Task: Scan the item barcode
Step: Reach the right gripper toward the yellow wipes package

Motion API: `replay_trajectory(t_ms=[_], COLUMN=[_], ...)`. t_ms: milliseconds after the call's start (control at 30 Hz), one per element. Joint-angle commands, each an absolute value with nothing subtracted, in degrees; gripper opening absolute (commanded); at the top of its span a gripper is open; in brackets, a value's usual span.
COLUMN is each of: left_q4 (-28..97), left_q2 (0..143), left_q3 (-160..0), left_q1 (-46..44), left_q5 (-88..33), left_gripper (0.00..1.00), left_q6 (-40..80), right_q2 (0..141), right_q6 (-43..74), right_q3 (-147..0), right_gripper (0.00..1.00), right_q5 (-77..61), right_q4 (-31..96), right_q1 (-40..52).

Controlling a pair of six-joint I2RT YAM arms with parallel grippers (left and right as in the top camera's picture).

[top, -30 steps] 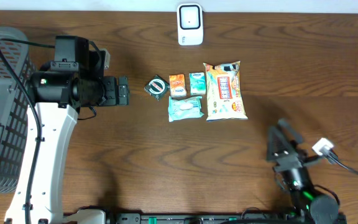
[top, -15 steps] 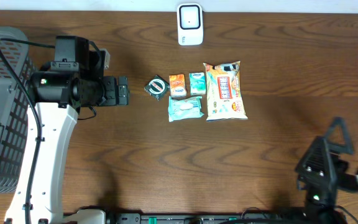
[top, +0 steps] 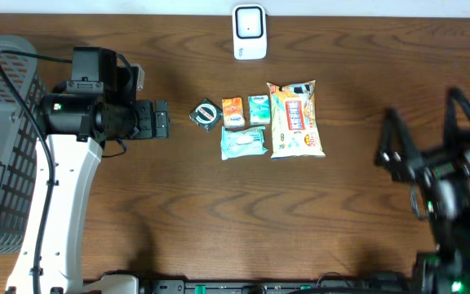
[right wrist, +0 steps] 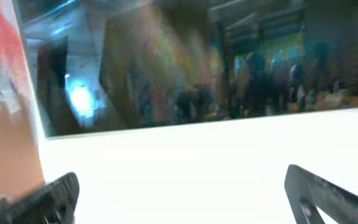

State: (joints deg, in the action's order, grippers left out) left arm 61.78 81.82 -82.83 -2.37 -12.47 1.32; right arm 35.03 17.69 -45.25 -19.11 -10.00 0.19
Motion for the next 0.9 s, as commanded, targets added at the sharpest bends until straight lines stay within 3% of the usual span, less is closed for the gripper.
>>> replay_trajectory(t_ms=[0,467,867], left_q4=[62.11,62.11,62.11], left_q2=[82.0,82.0,82.0], left_q3=[-82.56,-82.56,-82.56], left_q1=[-2.55,-2.55,-2.55], left_q5=[-11.92,-11.92,-11.92], left_gripper=[0.98,0.98,0.98], left_q6=[1.34,1.34,1.34], right_q2=[42.85,70.67,77.54], right_q6=[11.07,5.69,5.72], right_q3=[-52.66,-83.44,-83.77], right_gripper=[0.99,0.99,0.99], right_q5=[-26.17,-24.34,-24.58], right_q4=[-2.44,37.91,46.37], right_q1=[0.51,3.11,3.75])
